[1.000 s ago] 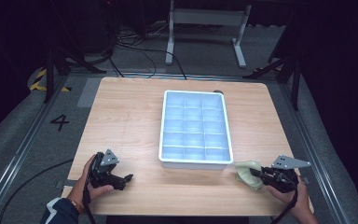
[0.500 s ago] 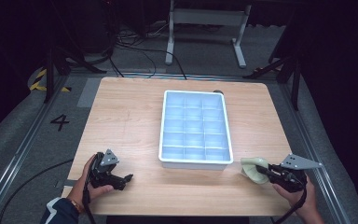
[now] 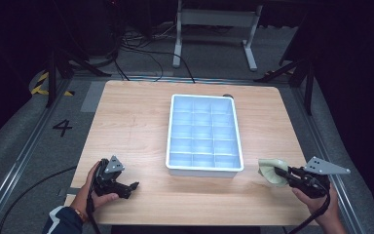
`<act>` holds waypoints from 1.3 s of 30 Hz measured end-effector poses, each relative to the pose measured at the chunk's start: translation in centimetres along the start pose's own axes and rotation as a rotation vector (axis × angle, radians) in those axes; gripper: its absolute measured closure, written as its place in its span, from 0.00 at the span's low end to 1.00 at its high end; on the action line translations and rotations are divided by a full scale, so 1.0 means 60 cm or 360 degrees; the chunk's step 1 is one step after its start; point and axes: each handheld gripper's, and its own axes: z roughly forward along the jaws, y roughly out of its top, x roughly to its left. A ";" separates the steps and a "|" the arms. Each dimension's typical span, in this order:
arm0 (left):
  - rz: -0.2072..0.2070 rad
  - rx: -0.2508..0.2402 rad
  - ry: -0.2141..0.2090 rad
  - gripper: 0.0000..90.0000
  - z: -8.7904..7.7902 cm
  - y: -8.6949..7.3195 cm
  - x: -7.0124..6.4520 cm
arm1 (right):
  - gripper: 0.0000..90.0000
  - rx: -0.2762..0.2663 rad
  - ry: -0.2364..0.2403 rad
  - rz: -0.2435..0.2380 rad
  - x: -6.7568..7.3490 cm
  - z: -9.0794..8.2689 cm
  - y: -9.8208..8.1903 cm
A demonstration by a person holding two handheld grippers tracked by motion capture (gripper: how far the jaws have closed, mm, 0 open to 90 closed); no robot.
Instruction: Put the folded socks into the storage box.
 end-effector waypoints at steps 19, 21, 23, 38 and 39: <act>-0.0002 -0.0002 -0.0004 0.00 0.000 0.000 0.000 | 0.87 -0.0044 -0.0007 -0.0062 -0.003 -0.006 0.038; -0.0002 -0.0002 -0.0004 0.00 0.000 0.000 0.000 | 0.87 -0.0051 -0.0005 -0.0066 -0.003 -0.004 0.044; -0.0003 -0.0002 -0.0004 0.00 0.000 0.000 0.000 | 0.87 -0.0049 -0.0001 -0.0075 -0.001 -0.002 0.053; -0.0004 -0.0002 -0.0003 0.00 0.000 0.000 0.000 | 0.87 -0.0101 0.0043 -0.0126 0.011 0.028 0.113; -0.0004 -0.0002 -0.0002 0.00 0.000 0.000 0.000 | 0.87 -0.0098 0.0047 -0.0137 0.012 0.031 0.117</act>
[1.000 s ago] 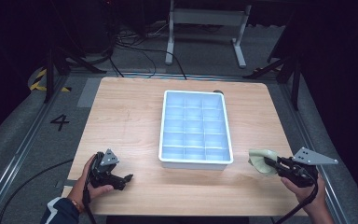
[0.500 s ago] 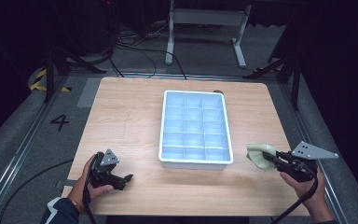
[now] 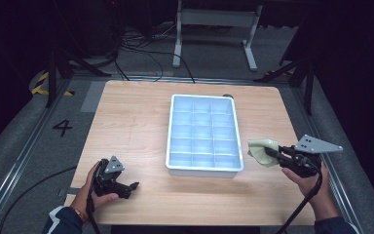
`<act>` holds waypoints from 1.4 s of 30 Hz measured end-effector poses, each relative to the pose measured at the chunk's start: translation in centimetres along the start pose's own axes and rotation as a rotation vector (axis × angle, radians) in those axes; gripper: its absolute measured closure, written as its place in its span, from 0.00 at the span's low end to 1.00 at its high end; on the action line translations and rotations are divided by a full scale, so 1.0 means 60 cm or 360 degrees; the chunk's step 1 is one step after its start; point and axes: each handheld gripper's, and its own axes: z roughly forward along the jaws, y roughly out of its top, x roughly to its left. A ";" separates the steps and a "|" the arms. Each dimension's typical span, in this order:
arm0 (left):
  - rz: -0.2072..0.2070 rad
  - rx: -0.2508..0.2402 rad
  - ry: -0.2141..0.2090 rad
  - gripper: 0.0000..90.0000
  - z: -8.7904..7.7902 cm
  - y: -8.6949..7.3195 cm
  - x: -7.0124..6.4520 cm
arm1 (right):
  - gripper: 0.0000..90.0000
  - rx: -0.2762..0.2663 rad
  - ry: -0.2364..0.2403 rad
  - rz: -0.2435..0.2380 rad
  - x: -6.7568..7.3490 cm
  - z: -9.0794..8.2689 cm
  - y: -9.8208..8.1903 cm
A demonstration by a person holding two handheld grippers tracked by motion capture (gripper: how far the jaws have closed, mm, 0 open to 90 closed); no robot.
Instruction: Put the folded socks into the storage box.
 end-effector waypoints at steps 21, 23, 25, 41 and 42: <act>0.0000 0.0001 0.0000 0.00 0.000 0.000 0.000 | 0.87 0.0135 0.0073 -0.0198 0.039 0.082 0.075; 0.0000 0.0001 -0.0001 0.00 0.000 0.000 0.000 | 0.87 0.0157 0.0079 -0.0221 0.043 0.093 0.078; 0.0000 0.0000 -0.0001 0.00 0.000 0.000 0.000 | 0.87 0.0185 0.0091 -0.0234 0.047 0.103 0.081; -0.0019 -0.0001 -0.0003 0.00 0.000 -0.001 -0.001 | 0.87 0.0511 0.0090 -0.0368 0.056 0.183 0.079; -0.0010 0.0000 -0.0002 0.00 0.000 0.000 -0.001 | 0.87 0.0536 0.0105 -0.0369 0.056 0.188 0.078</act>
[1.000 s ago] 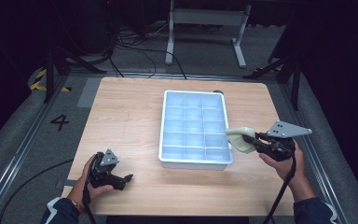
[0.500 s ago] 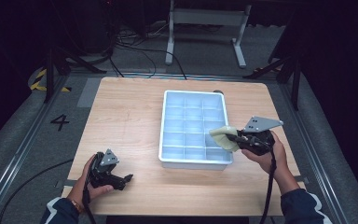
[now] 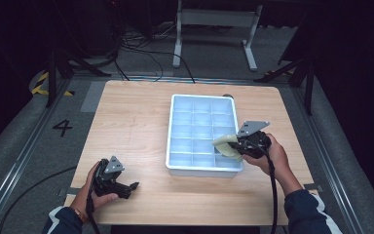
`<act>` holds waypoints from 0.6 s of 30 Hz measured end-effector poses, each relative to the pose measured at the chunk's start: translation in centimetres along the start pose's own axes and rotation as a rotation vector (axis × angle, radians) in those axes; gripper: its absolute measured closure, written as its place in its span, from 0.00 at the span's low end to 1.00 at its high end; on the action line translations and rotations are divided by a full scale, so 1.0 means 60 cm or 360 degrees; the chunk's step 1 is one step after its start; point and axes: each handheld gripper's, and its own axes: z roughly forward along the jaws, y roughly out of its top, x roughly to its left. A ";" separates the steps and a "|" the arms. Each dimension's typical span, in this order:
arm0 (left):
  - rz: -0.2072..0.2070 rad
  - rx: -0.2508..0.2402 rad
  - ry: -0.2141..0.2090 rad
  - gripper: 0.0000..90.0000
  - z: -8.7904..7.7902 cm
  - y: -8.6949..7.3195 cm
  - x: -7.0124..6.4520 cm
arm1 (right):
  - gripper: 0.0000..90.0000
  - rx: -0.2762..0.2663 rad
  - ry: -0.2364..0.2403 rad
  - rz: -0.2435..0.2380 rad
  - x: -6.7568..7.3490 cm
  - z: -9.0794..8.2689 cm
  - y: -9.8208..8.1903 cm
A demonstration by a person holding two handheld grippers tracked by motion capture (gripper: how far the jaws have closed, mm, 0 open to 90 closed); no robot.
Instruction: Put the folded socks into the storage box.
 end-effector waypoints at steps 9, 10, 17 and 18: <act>0.0001 0.0001 0.0003 0.00 0.000 0.000 0.000 | 0.87 0.0135 0.0030 -0.0043 -0.005 0.027 0.007; 0.0001 0.0001 0.0003 0.00 0.000 0.000 0.000 | 0.87 0.0135 0.0030 -0.0043 -0.005 0.027 0.007; 0.0000 0.0001 0.0003 0.00 0.000 0.000 0.000 | 0.87 0.0261 -0.0001 -0.0128 0.000 0.040 0.018; 0.0000 0.0001 0.0002 0.00 0.000 0.000 0.000 | 0.87 0.0261 -0.0001 -0.0128 0.000 0.040 0.018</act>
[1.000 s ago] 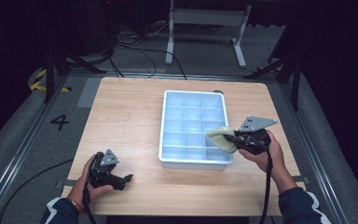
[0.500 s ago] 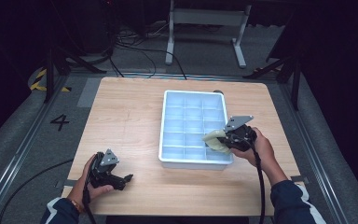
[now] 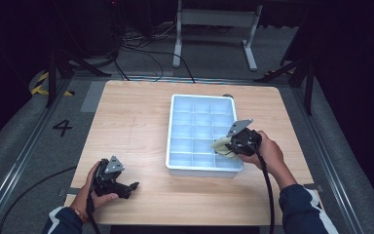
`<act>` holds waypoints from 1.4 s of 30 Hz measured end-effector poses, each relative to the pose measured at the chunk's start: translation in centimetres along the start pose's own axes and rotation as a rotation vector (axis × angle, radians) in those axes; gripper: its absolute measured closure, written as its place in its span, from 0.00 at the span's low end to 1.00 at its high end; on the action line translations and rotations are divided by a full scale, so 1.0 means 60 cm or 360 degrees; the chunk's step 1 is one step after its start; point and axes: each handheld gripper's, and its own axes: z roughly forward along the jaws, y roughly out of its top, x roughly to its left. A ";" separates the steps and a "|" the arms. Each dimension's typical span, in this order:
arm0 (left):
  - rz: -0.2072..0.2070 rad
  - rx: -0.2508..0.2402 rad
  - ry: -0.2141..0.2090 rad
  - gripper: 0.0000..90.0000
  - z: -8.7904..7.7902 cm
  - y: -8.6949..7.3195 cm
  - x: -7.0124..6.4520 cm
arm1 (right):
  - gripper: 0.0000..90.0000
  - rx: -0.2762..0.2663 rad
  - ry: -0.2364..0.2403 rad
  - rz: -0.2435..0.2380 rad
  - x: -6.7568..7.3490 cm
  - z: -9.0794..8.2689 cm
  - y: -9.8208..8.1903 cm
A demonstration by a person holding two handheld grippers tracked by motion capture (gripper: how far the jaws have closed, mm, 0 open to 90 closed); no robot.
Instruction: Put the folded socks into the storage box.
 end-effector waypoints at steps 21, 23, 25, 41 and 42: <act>-0.0008 0.0001 0.0006 0.00 0.000 0.000 -0.001 | 0.87 0.0363 0.0092 -0.0133 -0.004 0.046 0.038; -0.0006 0.0001 0.0006 0.00 -0.001 0.000 -0.001 | 0.87 0.0377 0.0092 -0.0122 -0.004 0.051 0.039; -0.0006 0.0001 0.0006 0.00 -0.001 0.000 -0.001 | 0.87 0.0395 0.0097 -0.0124 -0.005 0.054 0.040; -0.0008 0.0000 0.0006 0.00 0.000 0.000 -0.001 | 0.87 0.0545 0.0160 -0.0169 -0.008 0.079 0.042; -0.0007 0.0001 0.0006 0.00 -0.001 0.000 -0.001 | 0.87 0.0570 0.0167 -0.0178 -0.008 0.082 0.041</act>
